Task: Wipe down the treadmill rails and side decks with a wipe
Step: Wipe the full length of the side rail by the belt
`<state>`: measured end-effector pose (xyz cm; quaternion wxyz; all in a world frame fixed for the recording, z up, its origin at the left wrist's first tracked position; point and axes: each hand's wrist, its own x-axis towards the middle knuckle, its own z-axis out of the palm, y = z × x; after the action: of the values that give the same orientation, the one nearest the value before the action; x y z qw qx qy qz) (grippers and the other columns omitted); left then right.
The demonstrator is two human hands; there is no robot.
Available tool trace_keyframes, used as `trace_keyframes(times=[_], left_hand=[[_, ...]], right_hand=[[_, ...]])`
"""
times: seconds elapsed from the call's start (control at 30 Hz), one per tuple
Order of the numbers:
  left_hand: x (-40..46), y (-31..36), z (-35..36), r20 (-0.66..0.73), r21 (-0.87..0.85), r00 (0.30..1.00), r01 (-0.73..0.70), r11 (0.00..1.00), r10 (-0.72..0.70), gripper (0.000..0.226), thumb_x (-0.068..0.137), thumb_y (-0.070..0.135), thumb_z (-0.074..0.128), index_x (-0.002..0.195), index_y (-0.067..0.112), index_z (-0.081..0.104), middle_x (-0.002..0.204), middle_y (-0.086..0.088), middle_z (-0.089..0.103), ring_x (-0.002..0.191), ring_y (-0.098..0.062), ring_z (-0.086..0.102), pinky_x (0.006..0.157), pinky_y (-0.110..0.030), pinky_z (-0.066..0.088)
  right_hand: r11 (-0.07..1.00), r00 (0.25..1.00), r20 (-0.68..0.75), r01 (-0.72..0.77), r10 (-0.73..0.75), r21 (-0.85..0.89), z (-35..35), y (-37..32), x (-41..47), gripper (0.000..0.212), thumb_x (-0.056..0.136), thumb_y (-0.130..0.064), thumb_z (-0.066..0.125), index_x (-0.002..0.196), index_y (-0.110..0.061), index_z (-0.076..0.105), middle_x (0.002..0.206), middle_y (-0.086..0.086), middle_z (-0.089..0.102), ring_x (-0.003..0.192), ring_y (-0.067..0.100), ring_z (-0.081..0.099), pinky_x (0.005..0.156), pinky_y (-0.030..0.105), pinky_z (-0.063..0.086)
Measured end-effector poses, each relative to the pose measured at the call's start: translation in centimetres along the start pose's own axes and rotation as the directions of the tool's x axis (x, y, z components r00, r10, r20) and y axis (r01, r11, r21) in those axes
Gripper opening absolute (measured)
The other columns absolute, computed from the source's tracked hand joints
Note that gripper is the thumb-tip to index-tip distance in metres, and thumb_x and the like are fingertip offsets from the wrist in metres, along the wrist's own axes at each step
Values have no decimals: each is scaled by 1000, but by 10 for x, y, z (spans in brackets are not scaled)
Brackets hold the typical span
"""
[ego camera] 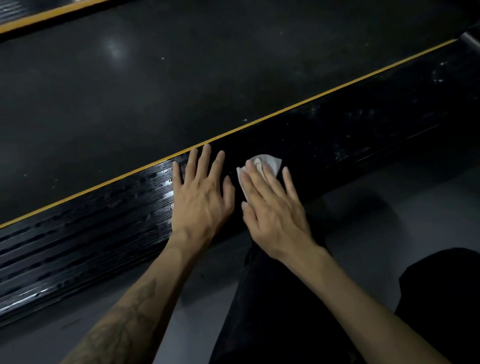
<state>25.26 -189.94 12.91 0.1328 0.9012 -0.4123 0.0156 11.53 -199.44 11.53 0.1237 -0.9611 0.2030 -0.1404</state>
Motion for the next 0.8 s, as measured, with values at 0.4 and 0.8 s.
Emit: trace_keyframes(times=[0.4,0.8], left_hand=[[4,9,2,27,27,998,59,998,-60,68,97,44,20,155,16,41,166,-12,30,157,-30,17,126,-60,11],[4,10,7,-9,-1,1000,-7,1000,7,64,101,44,22,156,18,41,167,-9,30,158,-29,17,126,-60,11]], right_hand=[[1000,1000,-26,-7,7,-24,2,0,-6,60,104,-35,34,161,-13,33,170,7,23,158,24,17,127,57,10],[996,998,-34,40,-43,-78,3,5,-5,58,105,-32,34,159,-11,37,168,8,28,156,25,25,126,58,14]])
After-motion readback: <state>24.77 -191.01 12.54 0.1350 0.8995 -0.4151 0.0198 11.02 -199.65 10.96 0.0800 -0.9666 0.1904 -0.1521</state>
